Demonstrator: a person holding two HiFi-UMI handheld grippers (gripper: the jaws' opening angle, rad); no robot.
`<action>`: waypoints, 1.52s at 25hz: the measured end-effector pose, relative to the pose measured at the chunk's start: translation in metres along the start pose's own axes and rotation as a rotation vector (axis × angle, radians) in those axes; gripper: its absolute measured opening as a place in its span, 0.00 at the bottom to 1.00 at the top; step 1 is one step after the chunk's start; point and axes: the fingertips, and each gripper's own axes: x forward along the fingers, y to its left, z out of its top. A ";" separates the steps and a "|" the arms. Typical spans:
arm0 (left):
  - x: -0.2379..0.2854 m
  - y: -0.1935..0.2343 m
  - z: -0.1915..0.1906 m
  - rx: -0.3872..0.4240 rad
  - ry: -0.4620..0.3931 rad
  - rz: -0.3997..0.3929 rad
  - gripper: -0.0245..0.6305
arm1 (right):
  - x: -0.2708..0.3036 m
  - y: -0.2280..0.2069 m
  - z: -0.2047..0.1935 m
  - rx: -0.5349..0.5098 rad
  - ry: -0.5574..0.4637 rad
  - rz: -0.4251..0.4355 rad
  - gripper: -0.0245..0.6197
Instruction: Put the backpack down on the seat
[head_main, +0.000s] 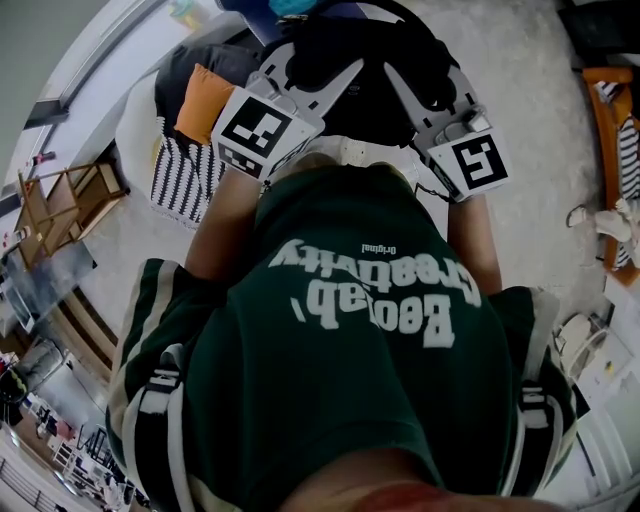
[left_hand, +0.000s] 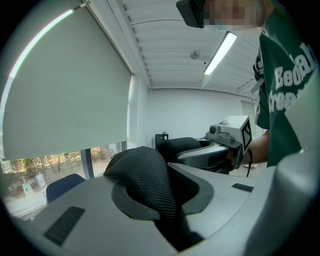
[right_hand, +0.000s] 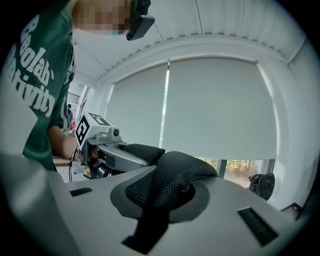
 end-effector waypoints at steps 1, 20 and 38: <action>-0.007 -0.002 0.001 0.001 -0.001 -0.005 0.17 | 0.000 0.006 0.003 0.003 0.004 -0.004 0.15; -0.145 -0.005 -0.013 0.009 0.003 0.304 0.17 | 0.034 0.134 0.032 -0.050 -0.059 0.299 0.15; -0.371 -0.027 -0.090 -0.123 0.078 0.861 0.17 | 0.084 0.362 0.026 -0.098 -0.118 0.869 0.15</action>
